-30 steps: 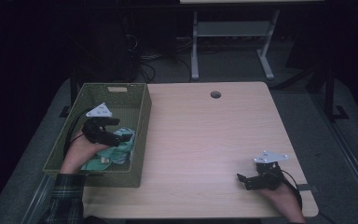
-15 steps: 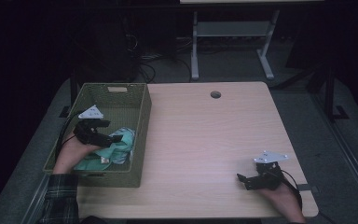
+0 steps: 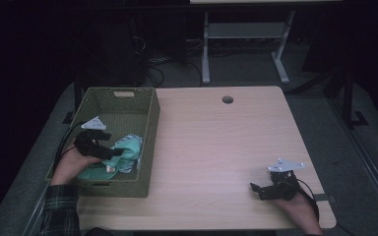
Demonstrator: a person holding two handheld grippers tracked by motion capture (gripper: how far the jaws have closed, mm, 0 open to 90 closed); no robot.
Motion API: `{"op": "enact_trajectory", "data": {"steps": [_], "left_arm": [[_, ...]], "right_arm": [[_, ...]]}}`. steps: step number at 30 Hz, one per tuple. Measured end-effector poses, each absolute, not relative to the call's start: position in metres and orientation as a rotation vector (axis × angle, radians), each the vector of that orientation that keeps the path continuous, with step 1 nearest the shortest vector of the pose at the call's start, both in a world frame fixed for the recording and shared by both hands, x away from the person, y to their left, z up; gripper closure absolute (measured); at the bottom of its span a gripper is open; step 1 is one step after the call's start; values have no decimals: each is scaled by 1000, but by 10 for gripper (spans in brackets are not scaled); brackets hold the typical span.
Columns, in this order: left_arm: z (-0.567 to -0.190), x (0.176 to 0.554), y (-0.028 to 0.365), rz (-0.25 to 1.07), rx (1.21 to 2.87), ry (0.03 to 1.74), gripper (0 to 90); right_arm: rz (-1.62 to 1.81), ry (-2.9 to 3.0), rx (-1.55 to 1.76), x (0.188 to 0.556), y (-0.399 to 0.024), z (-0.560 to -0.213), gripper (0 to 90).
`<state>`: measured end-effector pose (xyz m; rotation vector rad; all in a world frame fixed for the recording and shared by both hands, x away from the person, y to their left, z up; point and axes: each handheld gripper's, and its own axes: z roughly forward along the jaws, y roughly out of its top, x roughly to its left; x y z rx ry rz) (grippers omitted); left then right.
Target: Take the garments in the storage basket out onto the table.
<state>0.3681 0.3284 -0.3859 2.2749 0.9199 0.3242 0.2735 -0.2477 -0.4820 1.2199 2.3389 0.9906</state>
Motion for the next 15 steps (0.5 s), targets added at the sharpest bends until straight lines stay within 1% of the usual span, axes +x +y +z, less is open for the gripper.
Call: {"op": "enact_trajectory", "data": {"steps": [3, 8, 15], "left_arm": [[-387, 367, 326, 296, 2281, 901, 143], [-382, 364, 321, 286, 2265, 860, 143], [-386, 362, 315, 264, 2310, 850, 143]], "right_arm": [[991, 2338, 1220, 274, -248, -482, 37], [991, 2339, 1220, 273, -248, -482, 37], [990, 2339, 1220, 273, -248, -482, 37]]}}
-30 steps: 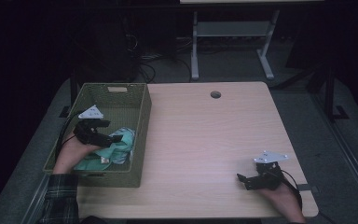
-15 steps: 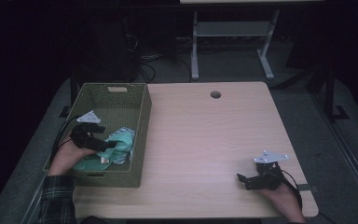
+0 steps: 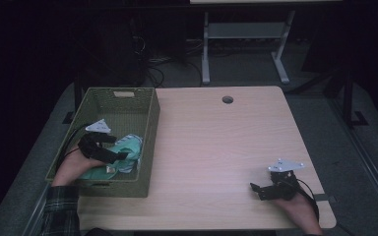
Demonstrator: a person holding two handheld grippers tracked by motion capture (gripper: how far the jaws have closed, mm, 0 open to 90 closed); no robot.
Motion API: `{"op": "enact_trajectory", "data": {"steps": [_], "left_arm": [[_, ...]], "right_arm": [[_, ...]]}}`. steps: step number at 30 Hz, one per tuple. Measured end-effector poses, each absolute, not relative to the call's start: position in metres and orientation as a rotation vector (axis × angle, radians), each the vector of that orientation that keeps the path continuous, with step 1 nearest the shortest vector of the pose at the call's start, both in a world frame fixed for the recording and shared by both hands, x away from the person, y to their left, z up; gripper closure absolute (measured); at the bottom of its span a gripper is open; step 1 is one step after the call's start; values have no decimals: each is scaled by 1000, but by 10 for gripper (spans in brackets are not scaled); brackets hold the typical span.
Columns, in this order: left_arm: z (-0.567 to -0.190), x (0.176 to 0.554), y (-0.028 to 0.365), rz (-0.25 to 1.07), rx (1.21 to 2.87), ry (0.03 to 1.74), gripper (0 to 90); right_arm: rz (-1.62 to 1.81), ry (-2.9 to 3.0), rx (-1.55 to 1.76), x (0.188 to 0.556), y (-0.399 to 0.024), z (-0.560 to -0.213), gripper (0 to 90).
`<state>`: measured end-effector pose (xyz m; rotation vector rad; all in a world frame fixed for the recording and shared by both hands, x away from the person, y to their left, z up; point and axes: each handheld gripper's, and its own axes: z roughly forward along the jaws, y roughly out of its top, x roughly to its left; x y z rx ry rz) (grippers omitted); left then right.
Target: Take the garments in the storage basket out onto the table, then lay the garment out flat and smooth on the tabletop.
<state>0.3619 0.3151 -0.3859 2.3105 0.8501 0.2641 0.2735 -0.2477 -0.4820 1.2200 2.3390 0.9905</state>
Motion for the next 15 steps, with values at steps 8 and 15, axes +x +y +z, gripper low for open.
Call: {"op": "enact_trajectory", "data": {"steps": [8, 15], "left_arm": [[-392, 363, 312, 235, 2348, 844, 143], [-398, 365, 310, 238, 2384, 863, 223]], "right_arm": [[991, 2339, 1220, 274, -248, -482, 37], [991, 2338, 1220, 274, -248, -482, 37]]}}
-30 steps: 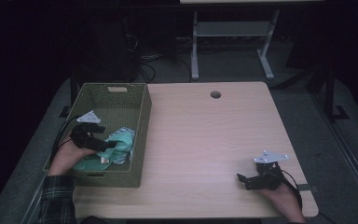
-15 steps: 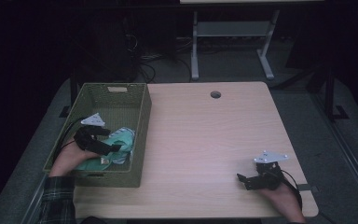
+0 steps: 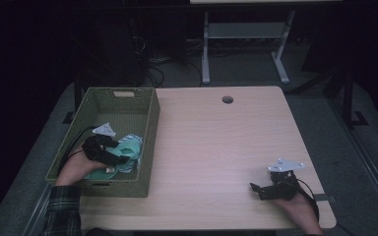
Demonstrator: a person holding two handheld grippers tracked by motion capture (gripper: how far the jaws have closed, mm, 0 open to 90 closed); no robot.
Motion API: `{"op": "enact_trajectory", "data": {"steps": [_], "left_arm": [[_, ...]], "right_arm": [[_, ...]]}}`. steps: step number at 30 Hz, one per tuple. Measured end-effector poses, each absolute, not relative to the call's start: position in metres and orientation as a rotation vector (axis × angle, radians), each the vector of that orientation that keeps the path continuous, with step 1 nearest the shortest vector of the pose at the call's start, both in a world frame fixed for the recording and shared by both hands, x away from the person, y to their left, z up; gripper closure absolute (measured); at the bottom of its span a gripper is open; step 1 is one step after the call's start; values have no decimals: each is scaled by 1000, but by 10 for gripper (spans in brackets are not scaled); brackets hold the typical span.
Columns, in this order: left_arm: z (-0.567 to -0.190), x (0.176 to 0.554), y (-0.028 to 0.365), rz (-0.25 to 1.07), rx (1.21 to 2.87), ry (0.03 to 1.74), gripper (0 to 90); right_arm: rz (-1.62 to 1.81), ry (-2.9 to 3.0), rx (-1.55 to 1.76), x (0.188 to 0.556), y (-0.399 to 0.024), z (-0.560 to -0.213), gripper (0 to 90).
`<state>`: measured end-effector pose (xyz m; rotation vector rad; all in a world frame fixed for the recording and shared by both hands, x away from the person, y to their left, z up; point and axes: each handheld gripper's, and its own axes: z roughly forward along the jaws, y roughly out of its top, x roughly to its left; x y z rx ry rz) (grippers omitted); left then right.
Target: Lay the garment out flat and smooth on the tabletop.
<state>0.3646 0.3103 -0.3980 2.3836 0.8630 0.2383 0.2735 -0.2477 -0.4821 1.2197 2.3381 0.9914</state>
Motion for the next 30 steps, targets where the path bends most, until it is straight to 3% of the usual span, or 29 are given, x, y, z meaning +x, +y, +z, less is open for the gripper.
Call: {"op": "enact_trajectory", "data": {"steps": [4, 12, 15, 24, 30], "left_arm": [[-397, 364, 312, 234, 2384, 864, 350], [-397, 366, 315, 189, 2394, 911, 735], [-395, 366, 315, 189, 2390, 916, 836], [-382, 366, 320, 176, 2267, 920, 858], [-371, 366, 319, 235, 2216, 942, 859]], "right_arm": [[991, 2338, 1220, 274, -248, -482, 37], [991, 2338, 1220, 274, -248, -482, 37], [991, 2338, 1220, 274, -248, -482, 37], [990, 2339, 1220, 274, -248, -482, 37], [991, 2339, 1220, 274, -248, -482, 37]]}}
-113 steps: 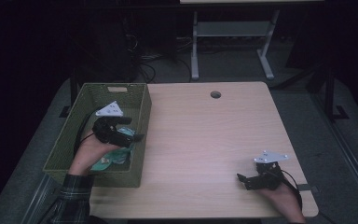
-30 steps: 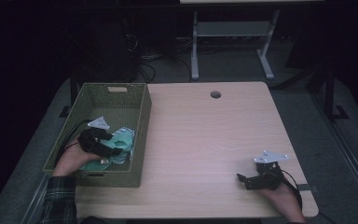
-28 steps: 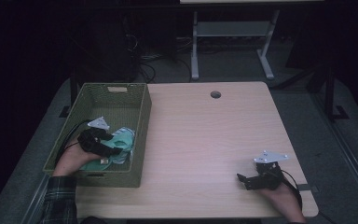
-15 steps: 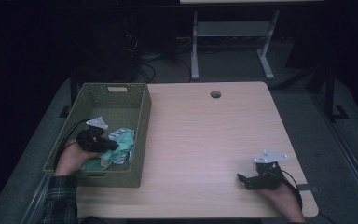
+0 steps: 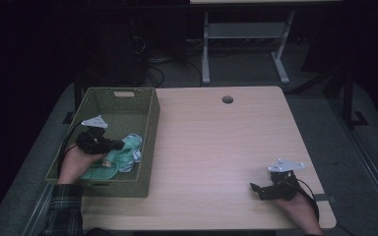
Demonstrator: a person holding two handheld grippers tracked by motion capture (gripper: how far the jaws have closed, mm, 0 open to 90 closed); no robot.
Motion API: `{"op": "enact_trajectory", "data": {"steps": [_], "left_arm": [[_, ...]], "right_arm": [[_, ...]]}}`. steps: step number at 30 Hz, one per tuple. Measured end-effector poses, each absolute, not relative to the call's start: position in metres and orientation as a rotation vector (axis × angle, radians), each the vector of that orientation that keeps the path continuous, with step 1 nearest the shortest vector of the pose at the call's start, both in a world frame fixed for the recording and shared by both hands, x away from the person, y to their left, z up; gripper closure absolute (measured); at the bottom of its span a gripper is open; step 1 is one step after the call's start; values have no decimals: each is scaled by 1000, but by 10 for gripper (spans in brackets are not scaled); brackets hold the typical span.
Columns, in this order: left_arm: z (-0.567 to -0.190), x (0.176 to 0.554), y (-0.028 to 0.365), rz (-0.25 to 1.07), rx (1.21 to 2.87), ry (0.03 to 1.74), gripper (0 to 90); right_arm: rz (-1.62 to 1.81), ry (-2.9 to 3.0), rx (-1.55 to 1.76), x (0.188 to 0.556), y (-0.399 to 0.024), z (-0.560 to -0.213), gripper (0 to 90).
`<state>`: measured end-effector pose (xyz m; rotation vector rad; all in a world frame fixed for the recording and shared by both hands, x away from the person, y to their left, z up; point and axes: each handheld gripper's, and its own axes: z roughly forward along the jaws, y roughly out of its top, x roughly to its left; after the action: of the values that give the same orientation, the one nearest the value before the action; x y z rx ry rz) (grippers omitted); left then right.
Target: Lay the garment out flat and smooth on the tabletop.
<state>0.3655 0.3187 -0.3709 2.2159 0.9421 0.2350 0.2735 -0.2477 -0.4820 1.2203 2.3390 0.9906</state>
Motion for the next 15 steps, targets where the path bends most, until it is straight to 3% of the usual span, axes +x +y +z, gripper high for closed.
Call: {"op": "enact_trajectory", "data": {"steps": [15], "left_arm": [[-337, 360, 324, 274, 2066, 904, 863]], "right_arm": [[991, 2339, 1220, 274, -248, -482, 37]]}}
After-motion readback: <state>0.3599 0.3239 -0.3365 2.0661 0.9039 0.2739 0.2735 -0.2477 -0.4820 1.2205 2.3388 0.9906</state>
